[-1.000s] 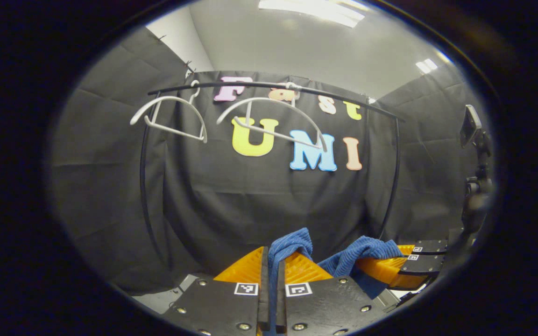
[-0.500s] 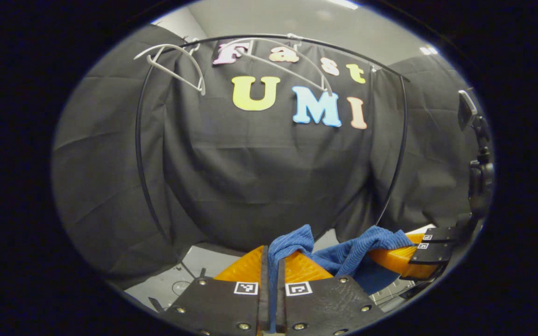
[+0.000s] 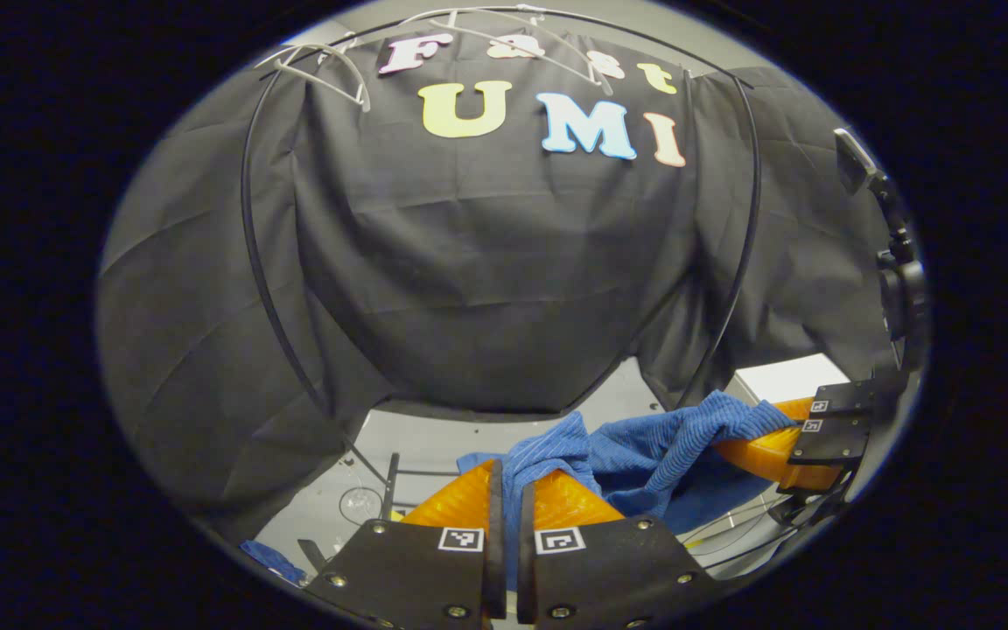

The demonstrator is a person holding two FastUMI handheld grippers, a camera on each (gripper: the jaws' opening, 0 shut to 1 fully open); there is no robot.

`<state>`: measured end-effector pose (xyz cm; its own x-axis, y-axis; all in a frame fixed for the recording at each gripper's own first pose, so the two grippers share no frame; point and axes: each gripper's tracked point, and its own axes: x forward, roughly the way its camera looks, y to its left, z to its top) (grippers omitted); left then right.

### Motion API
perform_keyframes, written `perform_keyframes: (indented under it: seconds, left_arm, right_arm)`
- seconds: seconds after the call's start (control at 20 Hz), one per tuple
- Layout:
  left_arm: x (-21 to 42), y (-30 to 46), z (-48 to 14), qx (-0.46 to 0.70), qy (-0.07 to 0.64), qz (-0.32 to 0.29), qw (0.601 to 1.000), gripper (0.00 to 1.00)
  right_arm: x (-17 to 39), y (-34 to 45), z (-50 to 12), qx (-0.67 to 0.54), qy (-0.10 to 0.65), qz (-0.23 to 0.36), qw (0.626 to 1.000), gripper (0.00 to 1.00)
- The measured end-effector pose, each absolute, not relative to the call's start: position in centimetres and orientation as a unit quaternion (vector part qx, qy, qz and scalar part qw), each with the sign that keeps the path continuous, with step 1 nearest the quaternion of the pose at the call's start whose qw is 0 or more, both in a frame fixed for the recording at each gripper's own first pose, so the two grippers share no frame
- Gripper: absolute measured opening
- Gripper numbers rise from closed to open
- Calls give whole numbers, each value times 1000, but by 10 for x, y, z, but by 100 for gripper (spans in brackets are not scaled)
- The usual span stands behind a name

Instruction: Grasp the clothes on the hanger with both hands and then place them into the laundry hamper below.

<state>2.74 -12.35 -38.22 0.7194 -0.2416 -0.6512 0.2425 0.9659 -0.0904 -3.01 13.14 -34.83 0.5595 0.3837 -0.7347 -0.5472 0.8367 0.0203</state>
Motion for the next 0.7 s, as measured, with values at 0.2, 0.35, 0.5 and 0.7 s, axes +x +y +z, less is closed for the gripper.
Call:
perform_keyframes:
  seconds: [0.2, 0.35, 0.5, 0.7]
  left_arm:
    - [14, -115, -408, 13, 392, -129, 911, 7]
    - [0, -117, -423, 13, 422, -134, 897, 6]
    - [-11, -114, -419, 17, 429, -137, 893, 32]
    - [-5, -92, -386, 23, 392, -117, 912, 95]
  right_arm:
    - [-46, 125, -366, -118, 423, 262, 859, 6]
    - [-65, 125, -377, -119, 465, 273, 833, 11]
    - [-68, 126, -377, -131, 469, 280, 828, 28]
    - [-65, 125, -346, -120, 431, 271, 852, 94]
